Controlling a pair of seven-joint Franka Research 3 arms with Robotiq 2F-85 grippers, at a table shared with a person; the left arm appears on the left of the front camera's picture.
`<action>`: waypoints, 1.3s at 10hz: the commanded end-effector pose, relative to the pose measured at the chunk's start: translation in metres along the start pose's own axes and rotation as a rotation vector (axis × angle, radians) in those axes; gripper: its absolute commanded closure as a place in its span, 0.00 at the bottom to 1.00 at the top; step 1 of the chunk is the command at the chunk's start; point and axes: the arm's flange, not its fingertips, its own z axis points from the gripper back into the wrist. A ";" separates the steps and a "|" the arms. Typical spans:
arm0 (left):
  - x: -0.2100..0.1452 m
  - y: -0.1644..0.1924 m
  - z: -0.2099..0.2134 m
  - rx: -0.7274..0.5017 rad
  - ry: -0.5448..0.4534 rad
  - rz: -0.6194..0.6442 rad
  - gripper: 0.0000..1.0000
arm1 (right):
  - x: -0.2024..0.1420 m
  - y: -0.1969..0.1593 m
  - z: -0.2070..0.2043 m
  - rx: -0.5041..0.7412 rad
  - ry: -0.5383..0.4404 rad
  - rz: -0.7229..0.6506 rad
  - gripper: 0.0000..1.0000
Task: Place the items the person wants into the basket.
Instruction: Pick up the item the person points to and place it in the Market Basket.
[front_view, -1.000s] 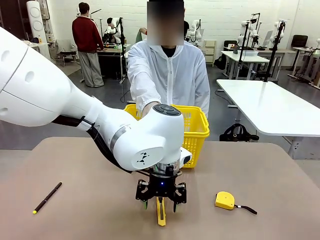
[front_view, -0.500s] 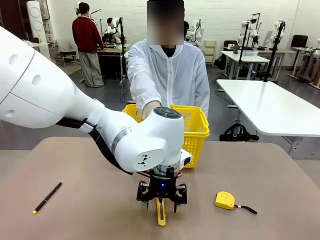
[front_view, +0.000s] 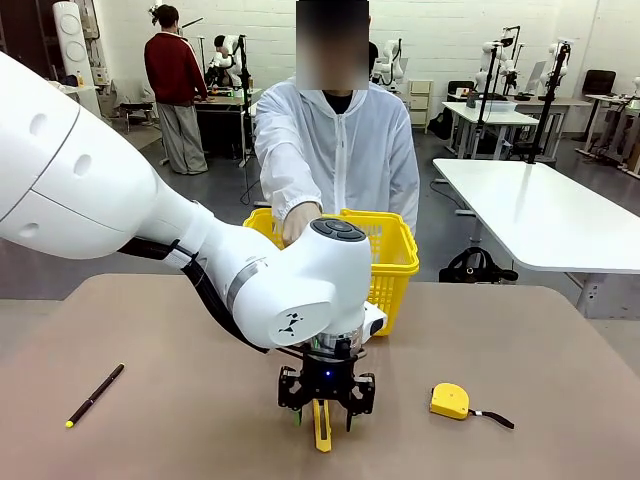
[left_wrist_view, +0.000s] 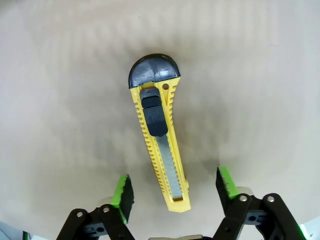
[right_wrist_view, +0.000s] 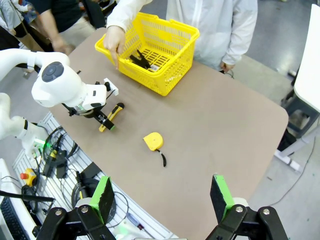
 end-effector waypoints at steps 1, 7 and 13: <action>0.001 -0.006 -0.005 -0.006 -0.027 -0.001 1.00 | 0.000 -0.001 -0.002 0.016 -0.006 0.007 0.00; 0.001 -0.005 -0.005 -0.017 0.008 -0.018 1.00 | 0.000 -0.001 -0.002 0.016 -0.006 0.007 0.00; -0.011 0.014 0.076 -0.026 0.025 -0.107 1.00 | 0.000 -0.001 -0.002 0.016 -0.006 0.007 0.00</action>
